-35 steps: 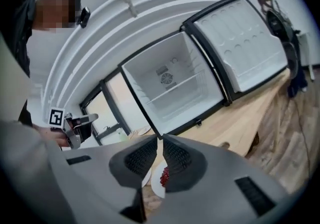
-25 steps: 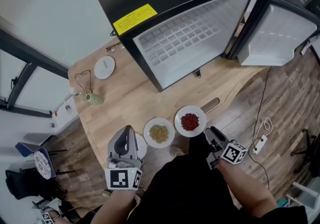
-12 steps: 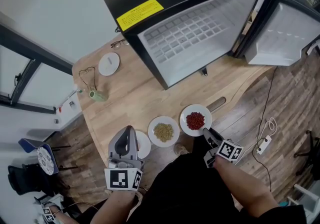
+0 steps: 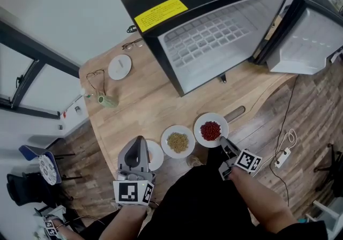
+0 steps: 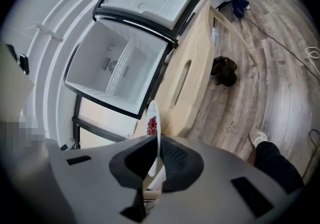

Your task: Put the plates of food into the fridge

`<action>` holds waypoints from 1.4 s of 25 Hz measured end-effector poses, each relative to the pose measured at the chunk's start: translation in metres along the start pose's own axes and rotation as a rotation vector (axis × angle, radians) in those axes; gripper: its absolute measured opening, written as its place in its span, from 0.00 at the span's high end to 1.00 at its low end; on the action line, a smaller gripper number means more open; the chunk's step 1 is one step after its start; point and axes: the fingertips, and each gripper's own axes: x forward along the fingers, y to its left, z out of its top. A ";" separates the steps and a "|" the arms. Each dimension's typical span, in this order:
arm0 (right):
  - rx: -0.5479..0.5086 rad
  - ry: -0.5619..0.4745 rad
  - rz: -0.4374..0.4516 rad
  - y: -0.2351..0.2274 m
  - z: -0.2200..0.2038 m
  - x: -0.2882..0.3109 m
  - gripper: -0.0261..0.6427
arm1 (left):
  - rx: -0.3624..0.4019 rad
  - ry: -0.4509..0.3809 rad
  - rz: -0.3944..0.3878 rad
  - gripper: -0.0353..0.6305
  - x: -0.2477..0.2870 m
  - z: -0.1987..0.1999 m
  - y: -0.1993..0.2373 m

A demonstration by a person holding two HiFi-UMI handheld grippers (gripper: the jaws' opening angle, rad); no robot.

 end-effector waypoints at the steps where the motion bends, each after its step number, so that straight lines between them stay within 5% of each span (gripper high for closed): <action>1: -0.003 -0.002 0.009 0.004 0.002 0.001 0.91 | -0.005 -0.003 0.000 0.94 0.000 0.001 0.000; 16: 0.079 -0.075 0.091 0.050 0.050 -0.006 0.92 | 0.020 -0.036 -0.013 0.94 0.017 0.022 -0.002; 35: -0.020 -0.031 0.232 0.146 0.157 0.005 0.92 | -0.049 -0.145 0.100 0.94 0.049 0.069 0.002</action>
